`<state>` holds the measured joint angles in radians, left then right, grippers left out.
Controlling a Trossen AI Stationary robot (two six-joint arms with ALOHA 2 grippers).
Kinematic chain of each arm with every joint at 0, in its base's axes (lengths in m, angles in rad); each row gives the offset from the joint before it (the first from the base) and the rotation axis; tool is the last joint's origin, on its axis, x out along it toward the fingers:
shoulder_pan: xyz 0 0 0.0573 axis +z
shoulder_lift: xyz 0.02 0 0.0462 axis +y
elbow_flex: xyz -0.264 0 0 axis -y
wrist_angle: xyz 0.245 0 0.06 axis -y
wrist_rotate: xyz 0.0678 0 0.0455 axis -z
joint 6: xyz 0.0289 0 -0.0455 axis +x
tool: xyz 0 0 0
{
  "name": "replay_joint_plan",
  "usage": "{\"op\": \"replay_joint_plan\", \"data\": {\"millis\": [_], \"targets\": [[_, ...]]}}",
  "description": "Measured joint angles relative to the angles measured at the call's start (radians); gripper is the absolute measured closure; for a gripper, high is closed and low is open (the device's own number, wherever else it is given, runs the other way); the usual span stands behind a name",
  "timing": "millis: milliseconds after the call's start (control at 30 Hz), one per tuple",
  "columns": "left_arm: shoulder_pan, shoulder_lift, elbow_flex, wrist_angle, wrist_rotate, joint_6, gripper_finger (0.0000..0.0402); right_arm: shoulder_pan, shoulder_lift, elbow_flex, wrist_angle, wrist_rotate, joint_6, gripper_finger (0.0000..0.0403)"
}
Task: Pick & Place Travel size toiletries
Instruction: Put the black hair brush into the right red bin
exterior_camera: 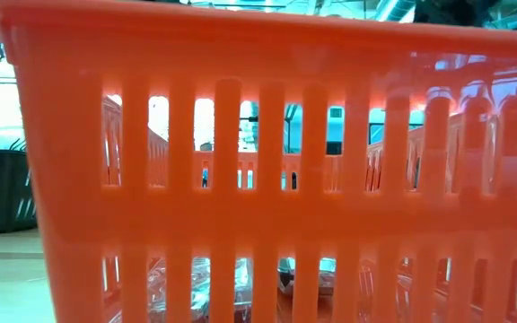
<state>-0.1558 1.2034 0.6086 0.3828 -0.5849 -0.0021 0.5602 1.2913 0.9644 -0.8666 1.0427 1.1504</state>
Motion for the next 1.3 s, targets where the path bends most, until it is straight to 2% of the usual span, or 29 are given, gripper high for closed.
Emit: {"op": "replay_joint_plan", "data": {"millis": [67,267,433,667,800,933,1200,1300], "targets": [[0.002,0.000,0.000,0.001,0.021,0.015,0.0257,0.002,0.027,-0.015,-0.003,-0.109,0.078,0.0402],[0.006,0.000,0.000,0.009,0.039,0.020,0.0257,0.035,0.127,-0.079,-0.039,-0.558,0.431,0.0402],[0.006,0.000,0.000,0.010,0.042,0.000,0.0257,0.084,0.213,-0.122,-0.038,-0.684,0.558,0.0402],[0.006,0.010,-0.001,0.014,0.042,-0.002,0.0257,0.041,0.320,-0.120,-0.035,-0.833,0.482,0.0403],[0.006,0.010,-0.001,0.017,0.042,-0.002,0.0257,-0.028,0.382,-0.118,-0.037,-0.840,0.394,0.0403],[0.006,0.010,-0.001,0.018,0.065,-0.002,0.0257,-0.119,0.412,-0.114,-0.007,-0.827,0.235,0.0403],[0.006,0.010,-0.001,0.018,0.079,0.004,0.0257,-0.264,0.373,-0.112,0.080,-0.694,-0.071,0.0403],[0.006,0.010,-0.001,0.018,0.096,0.022,0.0257,-0.269,0.321,-0.074,0.092,-0.566,-0.156,0.0403]]}}
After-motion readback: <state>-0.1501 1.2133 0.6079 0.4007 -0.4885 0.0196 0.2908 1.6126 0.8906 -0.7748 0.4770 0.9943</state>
